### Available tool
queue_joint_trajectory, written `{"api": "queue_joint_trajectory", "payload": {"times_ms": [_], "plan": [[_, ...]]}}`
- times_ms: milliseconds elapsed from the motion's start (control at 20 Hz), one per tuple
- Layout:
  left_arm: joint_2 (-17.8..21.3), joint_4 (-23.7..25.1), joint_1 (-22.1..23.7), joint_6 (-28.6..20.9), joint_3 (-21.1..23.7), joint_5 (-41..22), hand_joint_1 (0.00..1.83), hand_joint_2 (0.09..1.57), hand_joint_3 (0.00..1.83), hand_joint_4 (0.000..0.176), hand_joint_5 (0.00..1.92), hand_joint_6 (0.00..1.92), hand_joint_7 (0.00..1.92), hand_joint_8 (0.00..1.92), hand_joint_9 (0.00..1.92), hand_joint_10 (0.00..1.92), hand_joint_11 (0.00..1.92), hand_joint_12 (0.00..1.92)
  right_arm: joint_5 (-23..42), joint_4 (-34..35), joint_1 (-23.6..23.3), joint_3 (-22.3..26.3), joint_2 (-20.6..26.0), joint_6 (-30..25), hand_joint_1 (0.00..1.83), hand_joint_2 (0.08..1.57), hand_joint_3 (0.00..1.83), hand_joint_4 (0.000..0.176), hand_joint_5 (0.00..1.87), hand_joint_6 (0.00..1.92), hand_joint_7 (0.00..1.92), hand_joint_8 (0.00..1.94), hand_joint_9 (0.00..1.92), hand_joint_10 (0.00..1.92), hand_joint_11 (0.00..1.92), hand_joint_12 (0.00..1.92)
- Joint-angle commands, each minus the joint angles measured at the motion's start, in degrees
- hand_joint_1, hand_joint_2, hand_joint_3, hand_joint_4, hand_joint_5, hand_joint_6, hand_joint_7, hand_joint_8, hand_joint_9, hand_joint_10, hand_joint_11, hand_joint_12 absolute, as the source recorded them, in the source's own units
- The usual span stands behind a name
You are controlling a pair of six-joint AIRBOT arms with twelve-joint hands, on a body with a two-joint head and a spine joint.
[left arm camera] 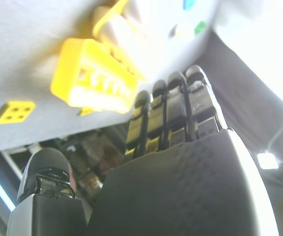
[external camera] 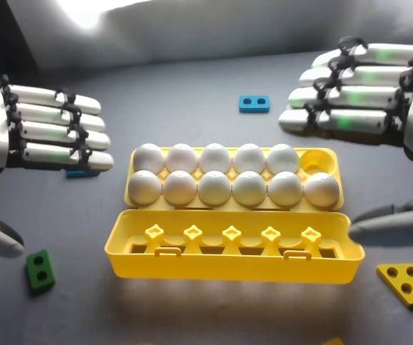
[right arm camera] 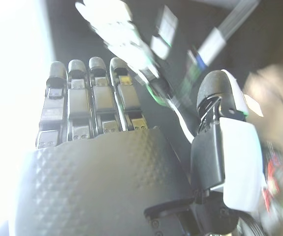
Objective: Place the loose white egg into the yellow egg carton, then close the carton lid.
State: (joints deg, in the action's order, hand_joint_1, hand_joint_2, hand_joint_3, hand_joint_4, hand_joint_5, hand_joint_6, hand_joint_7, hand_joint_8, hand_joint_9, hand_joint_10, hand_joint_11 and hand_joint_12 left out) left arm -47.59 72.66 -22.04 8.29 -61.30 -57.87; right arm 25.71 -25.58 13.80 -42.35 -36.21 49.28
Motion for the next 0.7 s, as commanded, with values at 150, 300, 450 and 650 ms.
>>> {"api": "queue_joint_trajectory", "payload": {"times_ms": [150, 300, 450, 650], "plan": [[1.95, -4.1, 0.33, -0.73, -0.64, -2.65, 0.0, 1.12, 0.01, 0.0, 0.09, 0.01, 0.09, 0.01, 0.05, 0.01, 0.02, 0.01, 1.67, 10.1, -0.95, 0.27, 0.38, 14.08, 0.0, 1.07, 0.0, 0.007, 0.18, 0.0, 0.12, 0.0, 0.09, 0.0, 0.0, 0.28], [1.97, -6.52, 0.36, -1.87, -1.07, -3.1, 0.0, 1.12, 0.01, 0.0, 0.11, 0.01, 0.11, 0.01, 0.07, 0.01, 0.04, 0.02, 1.56, 15.09, -0.82, 0.02, 0.13, 22.41, 0.0, 1.03, 0.0, 0.066, 0.21, 0.01, 0.1, 0.0, 0.06, 0.0, 0.0, 0.22], [2.03, -1.9, 0.31, -4.48, 0.0, -1.72, 0.0, 1.13, 0.01, 0.0, 0.11, 0.01, 0.11, 0.01, 0.07, 0.01, 0.04, 0.02, -0.91, 21.04, 0.62, -2.1, -1.09, 25.7, 0.0, 1.02, 0.0, 0.074, 0.21, 0.01, 0.1, 0.0, 0.06, 0.0, 0.0, 0.22], [2.2, -1.77, 0.2, -5.89, 0.55, -2.15, 0.0, 1.13, 0.01, 0.0, 0.13, 0.01, 0.13, 0.01, 0.1, 0.01, 0.04, 0.03, 0.55, 23.66, 2.19, -8.39, -3.88, 27.94, 0.26, 0.84, 0.0, 0.124, 0.23, 0.01, 0.02, 0.0, 0.0, 0.0, 0.0, 0.0]]}}
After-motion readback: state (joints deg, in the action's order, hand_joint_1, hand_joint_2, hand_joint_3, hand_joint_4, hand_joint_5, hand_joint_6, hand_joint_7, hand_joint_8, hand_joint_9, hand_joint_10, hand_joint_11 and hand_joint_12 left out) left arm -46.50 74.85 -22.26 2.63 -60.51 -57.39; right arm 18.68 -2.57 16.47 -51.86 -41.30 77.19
